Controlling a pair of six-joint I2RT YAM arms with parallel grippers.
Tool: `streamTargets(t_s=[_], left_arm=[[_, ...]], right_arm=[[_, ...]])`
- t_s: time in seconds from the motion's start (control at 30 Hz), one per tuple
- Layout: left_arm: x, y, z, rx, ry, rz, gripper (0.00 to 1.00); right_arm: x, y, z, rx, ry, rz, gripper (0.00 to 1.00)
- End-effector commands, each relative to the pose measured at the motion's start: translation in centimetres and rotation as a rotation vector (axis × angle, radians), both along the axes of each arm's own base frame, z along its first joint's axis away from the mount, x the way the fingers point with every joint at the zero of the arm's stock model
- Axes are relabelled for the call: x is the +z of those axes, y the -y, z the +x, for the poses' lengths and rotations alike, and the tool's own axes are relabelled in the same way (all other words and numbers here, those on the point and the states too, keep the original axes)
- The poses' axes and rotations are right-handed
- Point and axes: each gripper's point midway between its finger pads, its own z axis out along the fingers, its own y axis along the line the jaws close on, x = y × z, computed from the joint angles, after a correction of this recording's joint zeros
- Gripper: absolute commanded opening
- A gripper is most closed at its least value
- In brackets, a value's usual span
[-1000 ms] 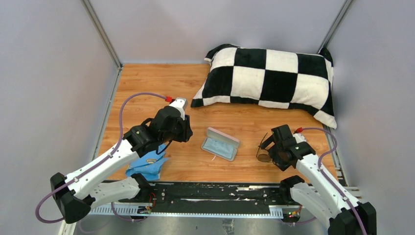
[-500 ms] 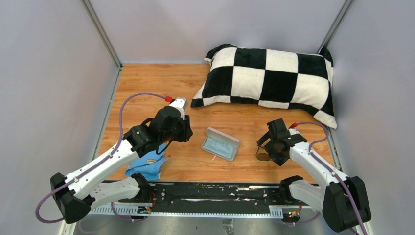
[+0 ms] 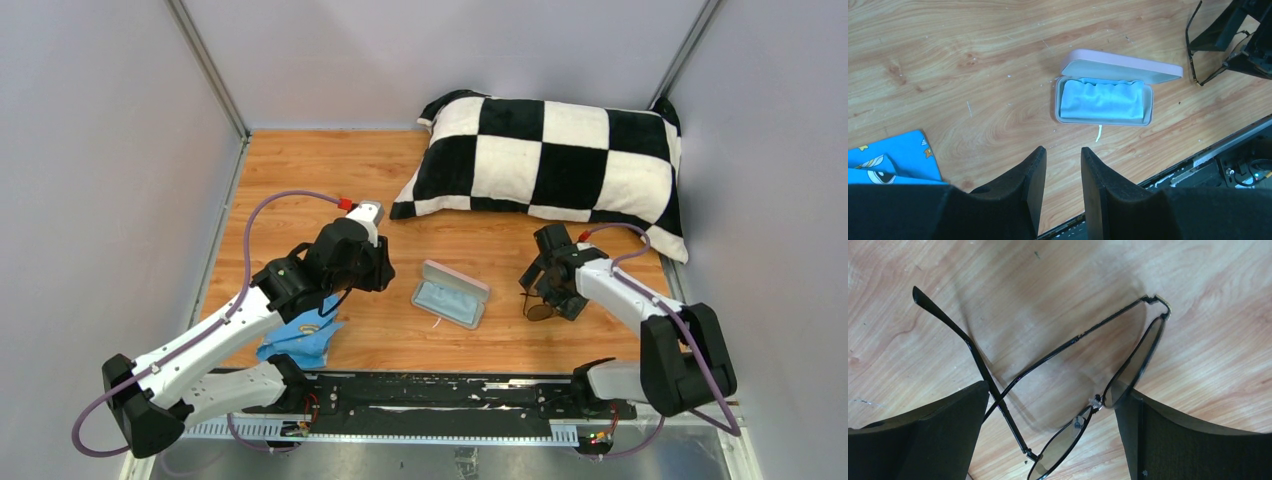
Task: Organize the sunglasses
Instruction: Fold the sunglasses at the center of the board.
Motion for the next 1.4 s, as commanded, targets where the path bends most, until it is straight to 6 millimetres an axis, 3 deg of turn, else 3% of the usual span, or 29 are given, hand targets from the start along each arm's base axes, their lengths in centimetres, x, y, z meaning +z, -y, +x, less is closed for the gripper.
streamTargets(t_s=[0.0, 0.37, 0.5, 0.97, 1.37], left_arm=[[0.0, 0.2, 0.0, -0.027, 0.013, -0.014, 0.37], [-0.3, 0.3, 0.2, -0.032, 0.013, 0.001, 0.37], [-0.3, 0.5, 0.3, -0.038, 0.012, 0.004, 0.37], [-0.5, 0.7, 0.2, -0.049, 0.005, -0.001, 0.37], [-0.5, 1.0, 0.1, -0.057, 0.0, -0.008, 0.37]], right_arm=[[0.3, 0.4, 1.6, 0.073, -0.015, -0.048, 1.0], [-0.4, -0.1, 2.3, 0.154, -0.057, -0.057, 0.94], [0.1, -0.7, 2.8, 0.196, -0.03, -0.033, 1.0], [0.9, -2.7, 4.0, 0.389, 0.03, 0.004, 1.0], [-0.3, -2.5, 2.8, 0.39, -0.056, -0.028, 1.0]])
